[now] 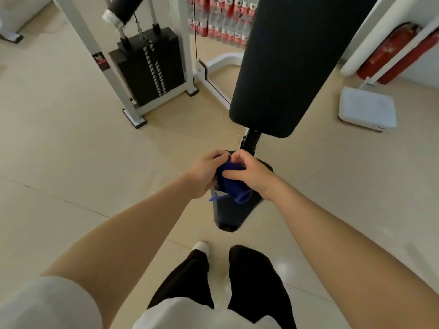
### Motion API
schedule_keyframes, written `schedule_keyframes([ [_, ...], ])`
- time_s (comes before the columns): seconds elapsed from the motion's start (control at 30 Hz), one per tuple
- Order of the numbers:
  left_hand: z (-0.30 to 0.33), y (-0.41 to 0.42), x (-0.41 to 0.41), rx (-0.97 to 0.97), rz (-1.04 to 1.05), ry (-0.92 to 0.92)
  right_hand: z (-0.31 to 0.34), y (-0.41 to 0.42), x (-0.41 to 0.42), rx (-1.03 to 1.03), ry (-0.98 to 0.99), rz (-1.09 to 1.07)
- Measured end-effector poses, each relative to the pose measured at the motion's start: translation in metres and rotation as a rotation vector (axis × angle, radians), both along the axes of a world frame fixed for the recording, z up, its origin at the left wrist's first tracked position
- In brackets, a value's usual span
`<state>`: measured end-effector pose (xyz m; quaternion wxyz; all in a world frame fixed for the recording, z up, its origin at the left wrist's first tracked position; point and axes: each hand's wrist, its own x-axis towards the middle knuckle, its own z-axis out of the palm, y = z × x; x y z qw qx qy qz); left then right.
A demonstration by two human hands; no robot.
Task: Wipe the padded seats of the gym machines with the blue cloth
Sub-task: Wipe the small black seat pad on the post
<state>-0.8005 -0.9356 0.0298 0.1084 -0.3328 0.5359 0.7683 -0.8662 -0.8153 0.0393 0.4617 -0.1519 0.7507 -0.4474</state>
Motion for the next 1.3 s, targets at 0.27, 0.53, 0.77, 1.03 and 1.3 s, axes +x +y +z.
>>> schedule_keyframes([
  [0.27,-0.101,-0.017,-0.100,-0.027,0.100,-0.142,-0.105,-0.030,-0.113,0.033,-0.036,0.207],
  [0.53,-0.265,-0.047,-0.104,-0.809,-0.278,-0.450,-0.274,-0.046,-0.174,0.283,0.601,0.156],
  [0.77,-0.306,-0.049,-0.090,-0.573,-0.251,-0.550,-0.335,-0.083,-0.166,0.391,0.675,0.346],
  [1.03,-0.299,-0.060,-0.076,-0.407,-0.315,-0.503,-0.340,-0.098,-0.156,0.245,0.898,0.790],
  [1.3,-0.305,-0.062,-0.076,-0.472,-0.336,-0.488,-0.333,-0.082,-0.133,0.149,0.844,0.827],
])
